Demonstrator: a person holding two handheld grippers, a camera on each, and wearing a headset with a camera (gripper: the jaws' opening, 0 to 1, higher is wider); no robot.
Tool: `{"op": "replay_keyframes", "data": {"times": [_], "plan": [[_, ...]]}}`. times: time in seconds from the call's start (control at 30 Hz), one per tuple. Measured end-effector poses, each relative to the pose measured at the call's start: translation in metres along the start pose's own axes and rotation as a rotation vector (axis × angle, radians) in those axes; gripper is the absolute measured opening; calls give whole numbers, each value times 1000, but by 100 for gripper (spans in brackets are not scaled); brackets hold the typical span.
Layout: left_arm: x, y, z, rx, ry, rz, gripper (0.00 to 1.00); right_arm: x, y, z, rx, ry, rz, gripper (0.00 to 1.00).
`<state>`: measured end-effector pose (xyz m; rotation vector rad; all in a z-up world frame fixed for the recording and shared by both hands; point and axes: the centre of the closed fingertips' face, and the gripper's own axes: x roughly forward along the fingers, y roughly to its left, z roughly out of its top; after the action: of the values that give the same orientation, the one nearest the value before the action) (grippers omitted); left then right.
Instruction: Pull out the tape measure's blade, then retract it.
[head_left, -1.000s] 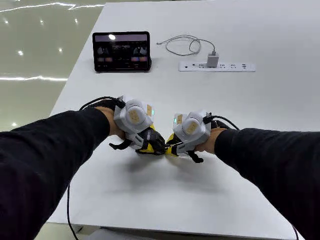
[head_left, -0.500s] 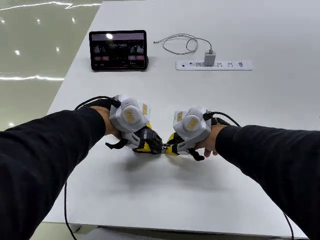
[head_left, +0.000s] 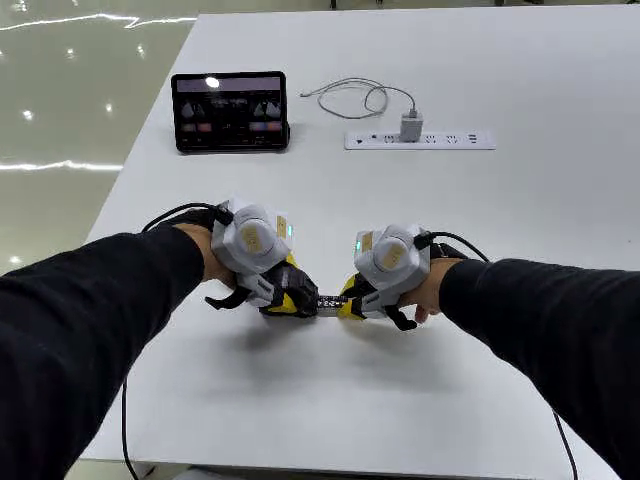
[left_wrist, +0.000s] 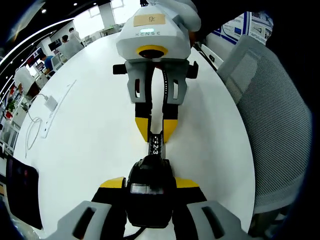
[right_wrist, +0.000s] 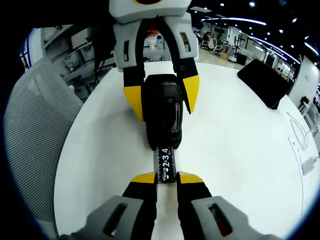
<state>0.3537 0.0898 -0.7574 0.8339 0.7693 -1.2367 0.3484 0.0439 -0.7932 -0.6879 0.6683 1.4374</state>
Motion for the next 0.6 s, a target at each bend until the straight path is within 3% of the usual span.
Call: {"op": "replay_keyframes", "data": {"times": [0.6], "plan": [[-1,1,0,-12,-16,1,31,-15,-3,-17,33,9,-10,10]]}}
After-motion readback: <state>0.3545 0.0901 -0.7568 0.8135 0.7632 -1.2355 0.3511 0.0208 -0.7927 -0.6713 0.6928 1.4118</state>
